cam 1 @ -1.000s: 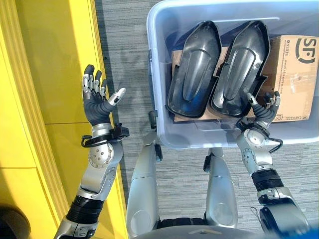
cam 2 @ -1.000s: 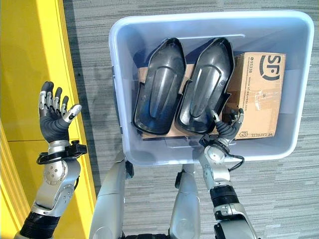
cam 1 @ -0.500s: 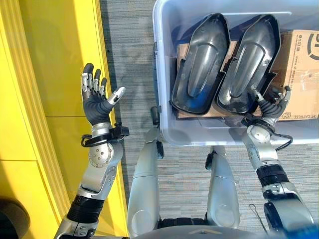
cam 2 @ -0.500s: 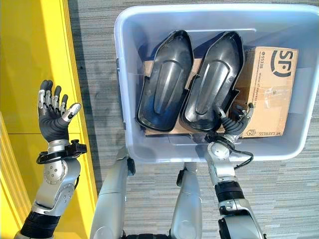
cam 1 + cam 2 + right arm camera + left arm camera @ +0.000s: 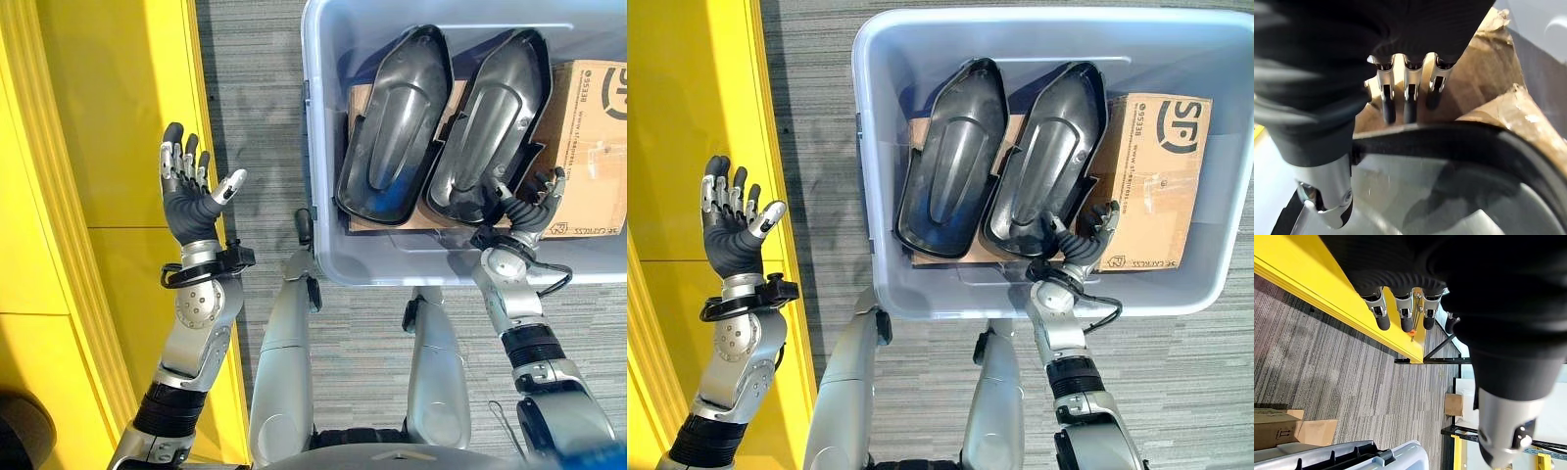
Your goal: Move parts from the plastic box to the shelf.
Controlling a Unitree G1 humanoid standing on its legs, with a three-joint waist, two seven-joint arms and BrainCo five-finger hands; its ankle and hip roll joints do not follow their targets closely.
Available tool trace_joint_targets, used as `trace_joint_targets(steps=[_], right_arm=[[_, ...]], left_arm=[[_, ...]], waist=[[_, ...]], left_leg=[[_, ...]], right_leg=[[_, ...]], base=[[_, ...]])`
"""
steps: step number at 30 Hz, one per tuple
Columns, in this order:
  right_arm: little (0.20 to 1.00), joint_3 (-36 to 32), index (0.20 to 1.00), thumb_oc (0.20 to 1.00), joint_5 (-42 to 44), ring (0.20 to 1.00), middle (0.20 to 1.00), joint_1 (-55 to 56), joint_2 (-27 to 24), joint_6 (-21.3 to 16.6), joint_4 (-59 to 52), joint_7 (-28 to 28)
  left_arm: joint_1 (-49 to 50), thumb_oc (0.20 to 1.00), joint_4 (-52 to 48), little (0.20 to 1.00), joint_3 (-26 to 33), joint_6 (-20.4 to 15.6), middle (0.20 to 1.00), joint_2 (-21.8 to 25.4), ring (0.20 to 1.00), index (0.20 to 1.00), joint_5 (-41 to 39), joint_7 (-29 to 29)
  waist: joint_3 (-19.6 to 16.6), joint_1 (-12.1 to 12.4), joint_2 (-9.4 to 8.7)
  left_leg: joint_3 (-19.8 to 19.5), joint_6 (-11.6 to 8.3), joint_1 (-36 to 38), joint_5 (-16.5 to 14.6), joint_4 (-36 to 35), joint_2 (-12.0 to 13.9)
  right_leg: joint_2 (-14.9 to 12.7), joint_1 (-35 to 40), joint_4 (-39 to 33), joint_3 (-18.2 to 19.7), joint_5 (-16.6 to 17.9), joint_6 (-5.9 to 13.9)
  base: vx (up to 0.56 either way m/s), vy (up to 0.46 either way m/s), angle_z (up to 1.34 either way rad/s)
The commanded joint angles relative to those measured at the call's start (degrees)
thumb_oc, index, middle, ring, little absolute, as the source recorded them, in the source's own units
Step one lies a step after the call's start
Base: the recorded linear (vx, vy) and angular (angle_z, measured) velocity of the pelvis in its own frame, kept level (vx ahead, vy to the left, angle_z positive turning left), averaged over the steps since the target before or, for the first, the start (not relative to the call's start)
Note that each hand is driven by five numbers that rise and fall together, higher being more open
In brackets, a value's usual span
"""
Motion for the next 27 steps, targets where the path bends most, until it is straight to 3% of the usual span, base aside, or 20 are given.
trace_joint_targets(steps=[1, 9, 10, 12, 13, 14, 16, 17, 24, 26, 27], right_arm=[[1.000, -0.98, 1.000, 1.000, -2.23, 1.000, 1.000, 2.43, -1.78, -1.19, -2.63, -0.44], [1.000, -0.56, 1.000, 1.000, -2.40, 1.000, 1.000, 3.41, -0.94, -1.58, -3.40, -1.14], [1.000, -0.55, 1.000, 1.000, -2.40, 1.000, 1.000, 3.46, -0.94, -1.55, -3.32, -1.13], [1.000, -0.45, 1.000, 1.000, -2.26, 1.000, 1.000, 3.53, -0.88, -1.72, -3.44, -1.26], [1.000, -0.44, 1.000, 1.000, -1.71, 1.000, 1.000, 3.62, -0.79, -1.86, -3.06, -1.44], [1.000, -0.45, 1.000, 1.000, -1.70, 1.000, 1.000, 3.56, -0.80, -1.91, -3.12, -1.45], [1.000, -0.69, 1.000, 1.000, -1.00, 1.000, 1.000, 3.46, -0.77, -1.93, -2.70, -1.86], [1.000, -0.70, 1.000, 1.000, -0.99, 1.000, 1.000, 3.41, -0.78, -1.97, -2.78, -1.87], [1.000, -1.61, 1.000, 1.000, 0.97, 1.000, 1.000, 2.89, -0.92, -2.43, -1.43, -2.53], [1.000, -1.91, 1.000, 1.000, 1.36, 1.000, 1.000, 2.40, -1.10, -2.35, -0.79, -2.61], [1.000, -1.90, 1.000, 1.000, 1.37, 1.000, 1.000, 2.41, -1.11, -2.33, -0.68, -2.60]], left_arm=[[-0.68, 1.000, -3.69, 1.000, 1.58, -3.03, 1.000, 0.80, 1.000, 1.000, 2.00, 1.39], [-0.97, 1.000, -3.89, 1.000, 1.27, -3.14, 1.000, 0.99, 1.000, 1.000, 2.44, 2.18], [-0.93, 1.000, -3.82, 1.000, 1.23, -3.10, 1.000, 0.98, 1.000, 1.000, 2.43, 2.17], [-1.06, 1.000, -3.81, 1.000, 1.20, -3.13, 1.000, 0.99, 1.000, 1.000, 2.37, 2.31], [-1.04, 1.000, -3.73, 1.000, 1.08, -3.24, 1.000, 1.01, 1.000, 1.000, 2.42, 2.28], [-1.08, 1.000, -3.81, 1.000, 1.12, -3.27, 1.000, 1.02, 1.000, 1.000, 2.44, 2.29], [-1.20, 1.000, -3.83, 1.000, 1.22, -3.31, 1.000, 1.16, 1.000, 1.000, 2.31, 2.51], [-1.24, 1.000, -3.91, 1.000, 1.26, -3.34, 1.000, 1.18, 1.000, 1.000, 2.32, 2.52], [-1.21, 1.000, -3.79, 1.000, 0.98, -3.41, 1.000, 1.21, 1.000, 1.000, 1.90, 2.47], [-1.26, 1.000, -3.84, 1.000, 0.99, -3.31, 1.000, 1.24, 1.000, 1.000, 1.79, 2.36], [-1.24, 1.000, -3.77, 1.000, 0.95, -3.27, 1.000, 1.23, 1.000, 1.000, 1.77, 2.35]], waist=[[-1.56, -0.18, 1.76], [-1.56, -0.45, 1.58], [-1.56, -0.46, 1.53], [-1.56, -0.45, 1.56], [-1.56, -0.44, 1.47], [-1.56, -0.43, 1.53], [-1.56, -0.46, 1.47], [-1.56, -0.45, 1.52], [-1.56, -0.34, 1.46], [-1.56, -0.26, 1.56], [-1.56, -0.25, 1.51]], left_leg=[[-1.89, -5.83, 5.56, -0.77, -4.57, 5.49], [-1.52, -5.32, 4.29, 0.77, -4.53, 5.43], [-1.92, -5.77, 5.35, -0.70, -4.49, 5.44], [-1.48, -5.33, 4.32, 0.79, -4.55, 5.44], [-1.83, -5.85, 5.34, -0.66, -4.55, 5.37], [-1.44, -5.41, 4.27, 0.82, -4.59, 5.36], [-1.81, -5.84, 5.25, -0.69, -4.49, 5.32], [-1.42, -5.40, 4.17, 0.79, -4.52, 5.32], [-1.83, -5.84, 5.41, -0.76, -4.80, 5.36], [-1.33, -5.39, 4.31, 0.71, -4.74, 5.35], [-1.73, -5.83, 5.36, -0.76, -4.70, 5.36]], right_leg=[[-2.44, -1.57, 9.44, 3.42, -6.34, 0.67], [-2.44, -2.61, 9.20, 3.08, -4.99, 0.37], [-2.42, -1.63, 9.42, 3.34, -6.32, 0.63], [-2.40, -2.54, 9.13, 3.04, -4.98, 0.37], [-2.35, -1.51, 9.22, 3.38, -6.26, 0.64], [-2.37, -2.49, 9.00, 3.13, -4.92, 0.39], [-2.35, -1.55, 9.22, 3.48, -6.26, 0.62], [-2.37, -2.54, 9.02, 3.23, -4.93, 0.37], [-2.31, -1.64, 9.09, 3.53, -6.19, 0.55], [-2.31, -2.60, 8.91, 3.26, -4.87, 0.27], [-2.29, -1.65, 9.13, 3.54, -6.19, 0.52]], base=[[0.07, -0.003, 0.05], [-0.01, 0.006, 0.01], [0.07, -0.002, 0.00], [0.00, 0.000, 0.00], [-0.08, 0.011, 0.00], [0.00, 0.000, 0.00], [0.00, 0.000, 0.00], [0.00, 0.000, 0.00], [0.01, -0.003, 0.00], [-0.04, 0.007, 0.00], [0.07, -0.011, 0.00]])
